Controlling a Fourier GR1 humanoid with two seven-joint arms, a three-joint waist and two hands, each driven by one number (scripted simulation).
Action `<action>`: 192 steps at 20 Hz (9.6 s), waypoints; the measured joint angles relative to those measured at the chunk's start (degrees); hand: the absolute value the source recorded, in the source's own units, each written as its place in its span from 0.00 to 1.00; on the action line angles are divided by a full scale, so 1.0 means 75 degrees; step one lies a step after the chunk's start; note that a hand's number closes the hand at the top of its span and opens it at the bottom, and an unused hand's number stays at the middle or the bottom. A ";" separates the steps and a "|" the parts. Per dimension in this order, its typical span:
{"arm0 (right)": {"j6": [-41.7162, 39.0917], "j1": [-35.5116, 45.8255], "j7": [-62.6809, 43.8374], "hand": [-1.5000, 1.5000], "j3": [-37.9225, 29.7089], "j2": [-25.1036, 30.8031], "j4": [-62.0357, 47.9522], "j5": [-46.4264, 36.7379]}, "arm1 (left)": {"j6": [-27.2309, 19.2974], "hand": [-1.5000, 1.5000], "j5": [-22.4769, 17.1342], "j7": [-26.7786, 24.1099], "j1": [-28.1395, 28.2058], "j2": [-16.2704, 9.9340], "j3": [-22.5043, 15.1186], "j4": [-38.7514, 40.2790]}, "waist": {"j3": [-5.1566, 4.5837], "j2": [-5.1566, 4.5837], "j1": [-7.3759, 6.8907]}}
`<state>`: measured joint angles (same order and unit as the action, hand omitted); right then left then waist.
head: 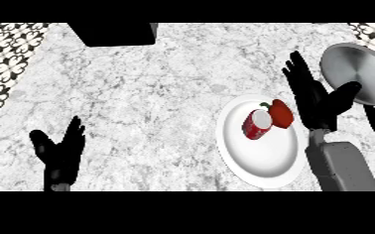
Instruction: Pick the can from the plate and place it in the pan
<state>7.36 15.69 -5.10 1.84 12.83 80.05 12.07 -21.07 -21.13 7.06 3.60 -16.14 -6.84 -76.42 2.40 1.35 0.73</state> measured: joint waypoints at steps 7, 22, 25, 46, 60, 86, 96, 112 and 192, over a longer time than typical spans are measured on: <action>-0.2914 0.1145 0.0490 1.00 0.0971 0.0050 0.0461 0.1019 | 0.0662 0.50 0.0511 -0.0852 -0.0953 -0.0057 -0.0669 -0.1035 | -0.0209 -0.0090 -0.0380; -0.7403 0.2241 0.3396 0.00 0.0337 0.2997 -0.1155 0.0304 | 0.1239 0.50 0.1152 -0.1935 -0.1308 0.0328 -0.1666 -0.1661 | -0.0277 -0.0328 -0.0507; -0.7300 0.2526 0.3620 0.00 0.0671 0.3229 -0.1045 -0.0349 | 0.1312 0.50 0.1160 -0.1988 -0.1315 0.0296 -0.1634 -0.1639 | -0.0285 -0.0321 -0.0515; -0.4160 0.2983 0.6497 0.00 0.5009 0.3660 -0.1327 -0.5979 | 0.1257 0.50 0.1476 -0.2121 -0.1148 0.0528 -0.1534 -0.1481 | -0.0312 -0.0230 -0.0284; -0.3565 0.3366 0.7120 0.00 0.4960 0.2451 -0.3386 -0.6835 | 0.1370 0.50 0.1725 -0.1935 -0.0974 0.0769 -0.1318 -0.1697 | -0.0318 -0.0198 -0.0207; -0.2039 0.3574 0.8192 1.00 0.4571 0.1178 -0.5161 -0.8713 | 0.1917 0.50 0.1965 -0.1829 -0.0847 0.0982 -0.0798 -0.1800 | -0.0384 -0.0102 -0.0173; -0.1396 0.3575 0.6519 1.00 0.2481 0.1207 -0.5422 -0.7596 | 0.1843 0.50 0.2079 -0.1877 -0.0723 0.1083 -0.0731 -0.1771 | -0.0338 -0.0122 0.0049; 0.3052 0.4668 -0.2376 1.00 -0.0359 0.0996 -0.5903 -0.7688 | 0.1843 0.50 0.2106 -0.1744 -0.0648 0.1046 -0.0718 -0.1898 | -0.0344 -0.0085 0.0051; -0.0868 0.1119 0.5521 0.00 -0.5723 0.3572 -0.8055 -0.1997 | 0.2324 0.50 0.2614 -0.1735 -0.0633 0.1559 -0.0445 -0.1931 | -0.0314 -0.0187 -0.0127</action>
<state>0.85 24.09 36.31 -41.08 39.62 19.64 -2.91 -3.64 -1.53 -5.95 -1.14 -4.45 -10.17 -90.90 0.04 -0.05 -0.22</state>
